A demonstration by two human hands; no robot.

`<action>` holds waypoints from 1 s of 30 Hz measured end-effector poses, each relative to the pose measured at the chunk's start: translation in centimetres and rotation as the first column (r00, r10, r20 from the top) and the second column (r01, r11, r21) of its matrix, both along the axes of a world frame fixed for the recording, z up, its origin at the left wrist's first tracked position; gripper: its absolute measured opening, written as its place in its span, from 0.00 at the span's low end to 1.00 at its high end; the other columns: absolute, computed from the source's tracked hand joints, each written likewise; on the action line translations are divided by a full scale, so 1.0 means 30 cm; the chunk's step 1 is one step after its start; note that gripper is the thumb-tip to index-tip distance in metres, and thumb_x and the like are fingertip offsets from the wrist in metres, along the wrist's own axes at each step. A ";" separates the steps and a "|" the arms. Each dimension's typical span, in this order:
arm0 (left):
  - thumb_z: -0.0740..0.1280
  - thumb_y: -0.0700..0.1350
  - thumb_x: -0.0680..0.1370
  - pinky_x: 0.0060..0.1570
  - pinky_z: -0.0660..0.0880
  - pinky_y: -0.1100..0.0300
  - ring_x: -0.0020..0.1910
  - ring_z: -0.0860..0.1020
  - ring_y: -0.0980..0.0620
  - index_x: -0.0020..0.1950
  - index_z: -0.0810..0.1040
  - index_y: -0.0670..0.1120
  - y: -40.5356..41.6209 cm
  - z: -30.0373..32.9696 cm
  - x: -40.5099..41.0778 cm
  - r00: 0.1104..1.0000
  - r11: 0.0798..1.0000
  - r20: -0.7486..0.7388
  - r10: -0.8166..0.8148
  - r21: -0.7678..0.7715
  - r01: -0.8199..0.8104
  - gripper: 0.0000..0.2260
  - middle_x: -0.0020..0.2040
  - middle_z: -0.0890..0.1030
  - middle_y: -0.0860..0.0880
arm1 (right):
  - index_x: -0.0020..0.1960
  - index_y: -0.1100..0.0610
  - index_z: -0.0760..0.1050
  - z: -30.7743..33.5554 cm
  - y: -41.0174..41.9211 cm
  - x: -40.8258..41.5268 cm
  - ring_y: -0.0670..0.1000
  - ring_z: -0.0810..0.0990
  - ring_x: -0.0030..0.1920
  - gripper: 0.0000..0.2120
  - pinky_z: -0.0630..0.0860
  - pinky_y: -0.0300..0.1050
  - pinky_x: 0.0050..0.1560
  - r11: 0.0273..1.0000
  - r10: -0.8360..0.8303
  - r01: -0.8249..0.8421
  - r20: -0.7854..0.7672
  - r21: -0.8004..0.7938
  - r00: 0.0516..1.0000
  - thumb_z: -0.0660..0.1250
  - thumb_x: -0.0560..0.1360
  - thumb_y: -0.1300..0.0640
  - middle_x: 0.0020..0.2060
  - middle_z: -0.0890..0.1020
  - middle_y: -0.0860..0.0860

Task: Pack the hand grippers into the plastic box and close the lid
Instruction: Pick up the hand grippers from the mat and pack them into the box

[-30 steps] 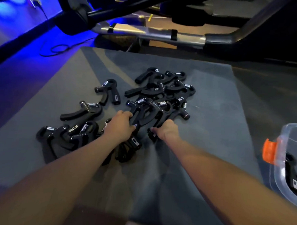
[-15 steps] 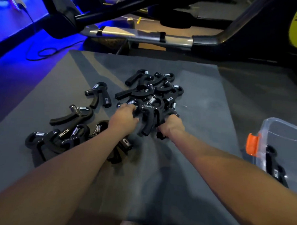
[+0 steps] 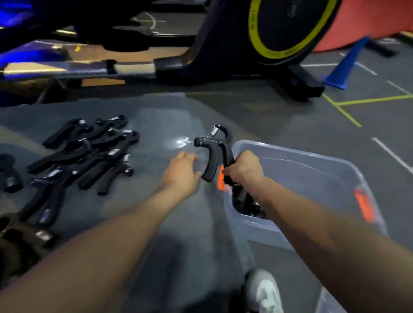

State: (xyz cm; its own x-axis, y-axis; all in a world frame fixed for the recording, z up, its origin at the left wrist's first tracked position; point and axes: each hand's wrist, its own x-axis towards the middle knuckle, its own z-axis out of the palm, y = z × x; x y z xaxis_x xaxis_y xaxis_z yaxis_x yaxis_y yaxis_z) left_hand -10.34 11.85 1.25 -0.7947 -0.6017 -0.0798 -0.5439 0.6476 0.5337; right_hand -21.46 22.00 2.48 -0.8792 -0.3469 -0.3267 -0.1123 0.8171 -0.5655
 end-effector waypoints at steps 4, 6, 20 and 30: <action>0.65 0.42 0.76 0.63 0.68 0.52 0.65 0.70 0.43 0.65 0.71 0.45 0.144 -0.039 -0.161 0.995 0.995 0.013 -0.101 0.001 0.101 0.17 0.64 0.71 0.45 | 0.45 0.60 0.75 -0.035 0.195 -0.118 0.58 0.82 0.47 0.07 0.76 0.45 0.43 0.993 -0.118 0.118 0.013 0.001 0.993 0.69 0.69 0.60 0.44 0.81 0.58; 0.66 0.41 0.76 0.65 0.68 0.50 0.65 0.69 0.42 0.66 0.70 0.44 0.199 -0.064 -0.233 0.991 0.991 0.003 -0.132 0.017 0.132 0.19 0.64 0.71 0.43 | 0.46 0.61 0.76 -0.070 0.278 -0.158 0.57 0.81 0.44 0.07 0.74 0.43 0.41 0.985 -0.170 0.169 0.038 0.017 0.985 0.69 0.70 0.60 0.41 0.79 0.57; 0.58 0.36 0.79 0.62 0.68 0.47 0.67 0.65 0.40 0.72 0.60 0.40 0.254 -0.264 -0.441 0.990 0.990 0.084 0.109 -0.103 -0.100 0.21 0.68 0.64 0.40 | 0.32 0.57 0.65 -0.230 0.522 -0.290 0.58 0.80 0.42 0.14 0.76 0.45 0.40 0.950 -0.264 0.250 0.055 0.187 0.963 0.67 0.72 0.62 0.35 0.76 0.54; 0.63 0.32 0.74 0.60 0.70 0.47 0.61 0.70 0.38 0.68 0.63 0.40 0.268 -0.273 -0.409 0.979 0.980 0.059 0.197 -0.041 -0.195 0.23 0.63 0.67 0.40 | 0.31 0.57 0.63 -0.274 0.554 -0.286 0.59 0.83 0.50 0.14 0.76 0.46 0.44 0.939 -0.269 0.250 0.053 0.235 0.962 0.64 0.73 0.64 0.36 0.79 0.54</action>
State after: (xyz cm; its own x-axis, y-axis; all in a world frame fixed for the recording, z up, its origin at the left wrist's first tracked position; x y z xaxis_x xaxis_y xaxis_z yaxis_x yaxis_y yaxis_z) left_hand -22.60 19.89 -6.93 -0.6550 -0.7488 -0.1014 -0.6937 0.5427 0.4734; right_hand -30.05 38.62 -5.74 -0.8952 -0.0200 -0.4452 0.1599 0.9180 -0.3628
